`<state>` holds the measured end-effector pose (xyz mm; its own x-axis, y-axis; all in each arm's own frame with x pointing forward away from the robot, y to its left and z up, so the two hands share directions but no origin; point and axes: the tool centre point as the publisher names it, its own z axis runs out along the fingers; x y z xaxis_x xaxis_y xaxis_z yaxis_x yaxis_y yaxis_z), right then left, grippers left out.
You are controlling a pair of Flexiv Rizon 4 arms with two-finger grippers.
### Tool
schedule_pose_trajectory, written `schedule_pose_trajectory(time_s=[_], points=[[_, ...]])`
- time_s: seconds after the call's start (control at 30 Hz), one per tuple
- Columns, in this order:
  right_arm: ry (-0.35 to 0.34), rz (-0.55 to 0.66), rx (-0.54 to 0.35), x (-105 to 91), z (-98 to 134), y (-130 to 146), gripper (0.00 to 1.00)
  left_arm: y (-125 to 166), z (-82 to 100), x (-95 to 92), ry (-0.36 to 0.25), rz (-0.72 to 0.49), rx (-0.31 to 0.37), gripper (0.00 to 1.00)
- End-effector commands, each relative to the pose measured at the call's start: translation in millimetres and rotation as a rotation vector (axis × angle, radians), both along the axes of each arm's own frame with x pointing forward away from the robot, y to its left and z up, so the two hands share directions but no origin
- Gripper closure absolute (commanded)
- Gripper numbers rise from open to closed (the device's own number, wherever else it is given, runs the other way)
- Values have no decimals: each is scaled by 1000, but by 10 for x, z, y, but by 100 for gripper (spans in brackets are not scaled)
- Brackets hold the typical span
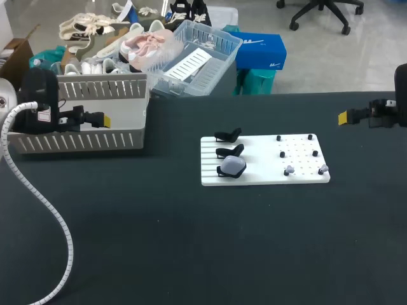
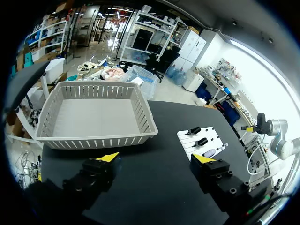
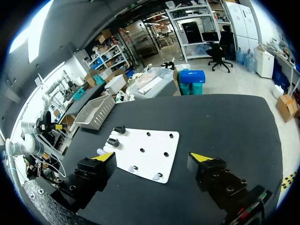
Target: Pick up each earbud case from the left stands, insert the matching earbuds, close the lid, and place the case in the box.
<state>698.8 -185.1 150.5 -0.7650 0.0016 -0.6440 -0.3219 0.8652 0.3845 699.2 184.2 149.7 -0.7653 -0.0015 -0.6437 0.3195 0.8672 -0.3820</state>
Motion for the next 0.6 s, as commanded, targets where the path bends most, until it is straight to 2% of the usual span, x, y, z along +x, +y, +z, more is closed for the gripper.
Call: schedule_pose_trajectory(time_s=[0.03, 0.07, 0.13, 0.2, 0.23, 0.33, 0.43, 0.5, 0.6], points=[[1, 2, 1, 8, -2, -5, 0, 1, 7, 6, 3, -1, 2, 0], [1, 2, 1, 8, -2, -5, 0, 1, 7, 6, 3, -1, 2, 0], [1, 2, 1, 8, -2, -5, 0, -45, 46, 113, -57, -92, -6, 0], [1, 2, 1, 8, -2, -5, 0, -119, 64, 197, -109, -199, 19, 0], [1, 2, 1, 8, -2, -5, 0, -161, 76, 227, -133, -239, 57, 0], [1, 2, 1, 8, -2, -5, 0, -309, 157, 210, -211, -429, 95, 0], [1, 2, 1, 8, -2, -5, 0, -455, 203, 169, -294, -636, 83, 0], [1, 2, 1, 8, -2, -5, 0, -550, 177, 169, -319, -735, 88, 0], [1, 2, 1, 8, -2, -5, 0, -710, 88, 152, -345, -873, 147, 0]])
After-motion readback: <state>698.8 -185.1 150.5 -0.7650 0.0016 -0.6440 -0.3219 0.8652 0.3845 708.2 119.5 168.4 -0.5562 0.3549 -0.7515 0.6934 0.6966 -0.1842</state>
